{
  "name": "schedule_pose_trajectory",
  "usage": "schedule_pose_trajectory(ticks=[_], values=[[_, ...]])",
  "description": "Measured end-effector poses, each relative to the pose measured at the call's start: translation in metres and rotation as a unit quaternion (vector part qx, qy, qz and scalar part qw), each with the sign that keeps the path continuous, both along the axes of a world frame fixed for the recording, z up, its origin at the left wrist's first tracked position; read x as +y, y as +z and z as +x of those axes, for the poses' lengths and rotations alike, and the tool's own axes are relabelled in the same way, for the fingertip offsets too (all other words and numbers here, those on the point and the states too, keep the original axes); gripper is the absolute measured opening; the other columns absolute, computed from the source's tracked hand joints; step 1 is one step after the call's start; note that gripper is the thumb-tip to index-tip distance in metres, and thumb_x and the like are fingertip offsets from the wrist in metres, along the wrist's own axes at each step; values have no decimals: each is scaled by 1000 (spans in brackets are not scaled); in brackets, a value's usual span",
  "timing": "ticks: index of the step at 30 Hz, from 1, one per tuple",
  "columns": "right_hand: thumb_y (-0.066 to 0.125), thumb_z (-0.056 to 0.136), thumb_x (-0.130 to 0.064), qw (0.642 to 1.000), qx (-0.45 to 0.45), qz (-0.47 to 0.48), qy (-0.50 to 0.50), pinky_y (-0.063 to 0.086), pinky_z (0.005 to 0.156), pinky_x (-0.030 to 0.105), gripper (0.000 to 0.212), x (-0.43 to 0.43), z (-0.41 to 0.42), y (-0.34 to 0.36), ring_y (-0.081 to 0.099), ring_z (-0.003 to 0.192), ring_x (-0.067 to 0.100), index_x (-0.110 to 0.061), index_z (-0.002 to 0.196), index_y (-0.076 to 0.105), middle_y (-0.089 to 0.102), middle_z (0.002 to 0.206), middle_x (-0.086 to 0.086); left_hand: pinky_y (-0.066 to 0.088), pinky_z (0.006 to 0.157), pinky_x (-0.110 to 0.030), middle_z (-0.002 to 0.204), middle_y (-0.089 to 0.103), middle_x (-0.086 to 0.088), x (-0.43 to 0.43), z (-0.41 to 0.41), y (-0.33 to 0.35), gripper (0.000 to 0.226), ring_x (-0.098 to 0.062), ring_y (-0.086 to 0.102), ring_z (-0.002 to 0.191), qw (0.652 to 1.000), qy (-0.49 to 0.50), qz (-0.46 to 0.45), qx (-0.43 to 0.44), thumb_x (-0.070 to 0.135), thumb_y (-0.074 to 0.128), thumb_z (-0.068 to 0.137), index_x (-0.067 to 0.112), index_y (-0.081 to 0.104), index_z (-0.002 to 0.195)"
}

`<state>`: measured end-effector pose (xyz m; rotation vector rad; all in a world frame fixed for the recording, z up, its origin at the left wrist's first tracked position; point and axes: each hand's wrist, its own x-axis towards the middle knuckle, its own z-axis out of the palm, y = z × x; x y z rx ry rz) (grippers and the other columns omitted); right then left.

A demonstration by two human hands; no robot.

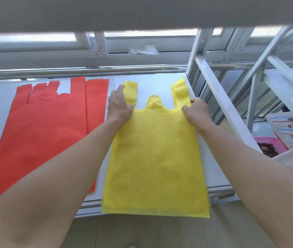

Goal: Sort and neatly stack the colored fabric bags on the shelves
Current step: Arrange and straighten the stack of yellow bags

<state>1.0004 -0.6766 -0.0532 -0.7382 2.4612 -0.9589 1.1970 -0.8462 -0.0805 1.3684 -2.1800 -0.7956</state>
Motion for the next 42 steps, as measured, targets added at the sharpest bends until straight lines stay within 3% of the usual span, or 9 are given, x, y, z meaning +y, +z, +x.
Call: schedule_pose_trajectory(ticks=[6,13,19,24,31,33,35,38,42], values=[[65,99,-41,994,100,41,0,40,107,43,63,-7,-5,-7,46,135,36,3,140,44,49,143,22,40,109,-46,147,46,-18,5,-14,14,74,-37,41,139,984,139,39,-106,34,81,87,6,42,143],[74,92,-46,993,70,98,14,50,102,46,55,-35,-25,0,60,124,36,-3,124,60,65,130,16,36,109,-46,149,37,-14,5,-26,17,39,-34,37,138,971,129,27,-197,17,61,92,7,57,129],[75,92,-28,993,67,101,12,43,109,43,40,-41,-25,0,55,130,37,-4,121,62,65,128,14,43,108,-44,140,52,-16,-2,-26,23,38,-35,49,132,977,135,67,-149,13,65,88,9,58,125],[66,90,-11,998,-9,-60,-14,53,72,35,38,-24,-21,-9,63,99,25,-14,127,55,64,118,8,46,93,-48,122,52,-14,11,-16,7,38,-37,55,111,988,14,-117,-104,-3,57,86,10,56,122],[77,87,-20,992,-50,-111,21,56,98,48,75,-29,-23,-6,65,115,25,-20,152,38,65,132,5,32,94,-40,116,69,-5,16,-12,-2,58,-33,53,118,957,-94,-249,-113,-14,49,79,17,62,126],[78,87,-18,995,-42,-82,29,55,99,50,64,-32,-25,-7,66,117,28,-14,144,51,66,134,9,33,95,-41,117,71,-5,18,-10,-5,58,-33,53,118,953,-117,-261,-101,-15,48,79,16,66,125],[71,85,-8,994,-50,-91,27,60,90,55,29,-32,-27,-7,72,104,30,-14,113,70,75,115,11,35,93,-41,115,73,-6,17,-8,-7,52,-33,56,112,949,-133,-272,-85,-12,49,84,15,69,124],[61,85,-4,988,-78,-133,-5,63,82,49,23,-27,-24,1,75,92,26,-25,86,70,77,95,4,41,84,-38,108,74,-6,14,-4,-9,28,-32,59,103,968,-117,-222,-31,2,59,92,15,72,114],[56,90,-10,977,-101,-185,-19,57,67,37,21,-25,-22,9,69,77,21,-22,98,71,75,94,2,38,69,-34,88,64,-4,10,-4,8,9,-26,54,81,987,10,-68,144,19,63,95,11,62,97]])
